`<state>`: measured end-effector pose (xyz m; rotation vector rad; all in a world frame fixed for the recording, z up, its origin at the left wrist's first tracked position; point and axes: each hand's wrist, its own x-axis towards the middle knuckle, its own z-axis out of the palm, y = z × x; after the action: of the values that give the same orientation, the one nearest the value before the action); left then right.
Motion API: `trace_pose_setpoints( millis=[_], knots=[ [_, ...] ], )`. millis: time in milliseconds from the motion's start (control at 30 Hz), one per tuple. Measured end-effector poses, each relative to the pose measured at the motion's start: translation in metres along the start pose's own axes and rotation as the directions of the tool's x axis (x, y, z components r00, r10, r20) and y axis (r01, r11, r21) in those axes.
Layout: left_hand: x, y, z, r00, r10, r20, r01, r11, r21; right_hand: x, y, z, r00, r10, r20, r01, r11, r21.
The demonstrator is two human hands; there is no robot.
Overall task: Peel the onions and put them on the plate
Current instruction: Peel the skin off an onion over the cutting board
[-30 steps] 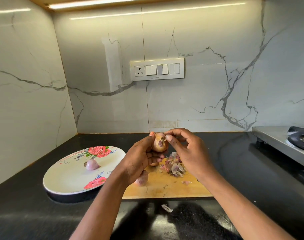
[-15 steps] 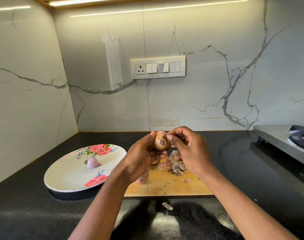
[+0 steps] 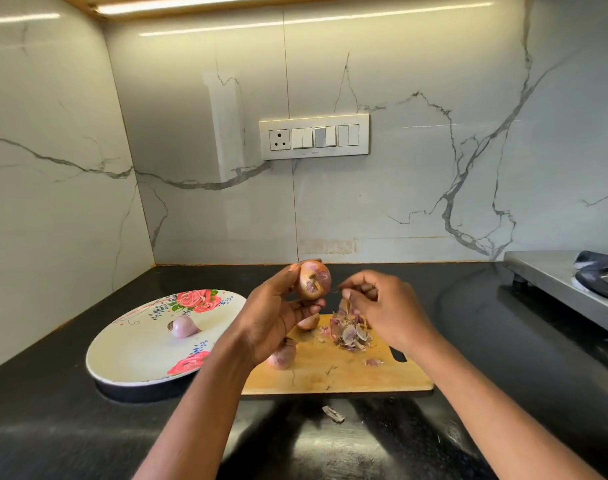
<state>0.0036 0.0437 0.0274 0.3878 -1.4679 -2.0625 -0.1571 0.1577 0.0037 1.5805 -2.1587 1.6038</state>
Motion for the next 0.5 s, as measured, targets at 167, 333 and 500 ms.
trace_pose_setpoints(
  millis=[167,333,500],
  knots=[
    [0.001,-0.003,-0.001,0.998,0.061,0.003,-0.061,0.984,0.169,-0.003,-0.002,0.002,0.998,-0.045,0.034,0.05,0.986,-0.159],
    [0.002,-0.004,0.0,0.998,0.055,0.043,-0.063,0.974,0.218,-0.004,-0.018,-0.002,0.972,-0.204,-0.113,0.211,0.976,0.051],
    [0.003,-0.007,-0.001,0.995,0.051,0.085,-0.072,0.961,0.266,-0.004,-0.014,0.001,0.929,-0.351,-0.122,0.352,0.936,-0.008]
  ],
)
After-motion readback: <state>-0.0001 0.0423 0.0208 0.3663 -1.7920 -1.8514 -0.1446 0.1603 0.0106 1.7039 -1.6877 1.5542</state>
